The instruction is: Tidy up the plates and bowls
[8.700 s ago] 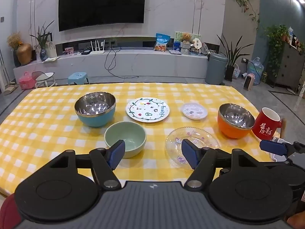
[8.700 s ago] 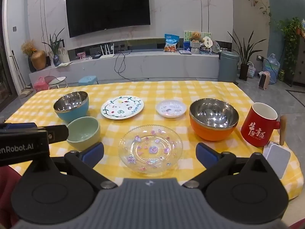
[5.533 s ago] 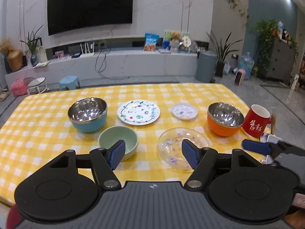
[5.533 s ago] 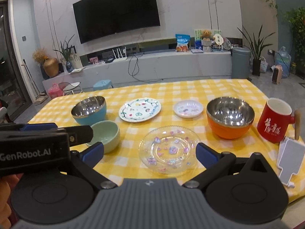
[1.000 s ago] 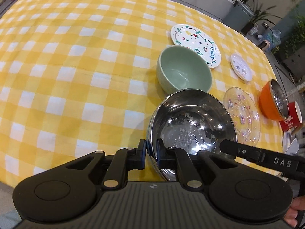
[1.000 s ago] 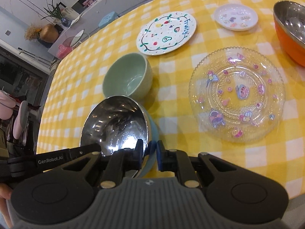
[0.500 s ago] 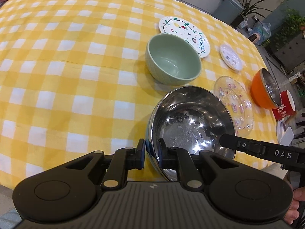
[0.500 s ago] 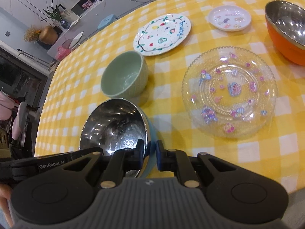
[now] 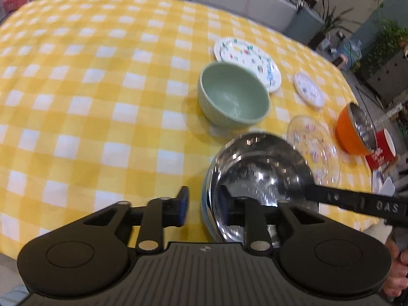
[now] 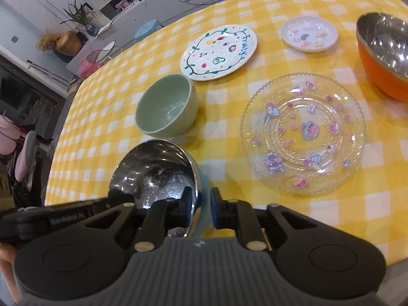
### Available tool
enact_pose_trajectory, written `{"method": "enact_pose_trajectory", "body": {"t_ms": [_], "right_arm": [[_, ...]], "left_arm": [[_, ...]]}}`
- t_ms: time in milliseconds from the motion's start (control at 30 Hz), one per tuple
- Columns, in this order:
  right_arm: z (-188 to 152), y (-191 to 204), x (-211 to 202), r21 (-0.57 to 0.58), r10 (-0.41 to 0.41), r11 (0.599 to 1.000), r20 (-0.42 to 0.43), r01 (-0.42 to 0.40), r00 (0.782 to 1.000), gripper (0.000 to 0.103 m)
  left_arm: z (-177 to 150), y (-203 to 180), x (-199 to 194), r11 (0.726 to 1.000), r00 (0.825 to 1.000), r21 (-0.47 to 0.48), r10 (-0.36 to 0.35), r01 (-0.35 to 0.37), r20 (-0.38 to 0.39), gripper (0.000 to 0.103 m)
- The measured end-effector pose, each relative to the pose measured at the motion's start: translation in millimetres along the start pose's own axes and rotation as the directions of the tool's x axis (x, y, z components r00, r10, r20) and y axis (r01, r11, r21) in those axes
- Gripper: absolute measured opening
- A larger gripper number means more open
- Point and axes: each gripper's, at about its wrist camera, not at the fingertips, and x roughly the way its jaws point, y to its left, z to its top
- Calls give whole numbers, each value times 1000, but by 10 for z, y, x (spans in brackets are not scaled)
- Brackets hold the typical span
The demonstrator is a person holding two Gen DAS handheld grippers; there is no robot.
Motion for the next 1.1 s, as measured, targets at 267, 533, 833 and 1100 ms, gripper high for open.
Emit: {"method": "enact_pose_trajectory", "body": {"t_ms": [267, 533, 833, 1100], "right_arm": [[42, 18, -701, -105, -44, 992, 214, 68, 976, 52], [304, -234, -1817, -65, -133, 979, 510, 192, 850, 81], [494, -704, -2583, 70, -203, 973, 708, 219, 677, 87], [1017, -1124, -2308, 53, -392, 885, 621, 463, 678, 88]], "left_arm": [[-33, -194, -492, 997, 975, 72, -15, -1, 224, 72], [140, -805, -987, 998, 911, 40, -53, 40, 408, 86], [409, -1887, -852, 991, 847, 74, -130, 108, 515, 86], [448, -2521, -108, 983, 860, 129, -177, 130, 478, 85]]}}
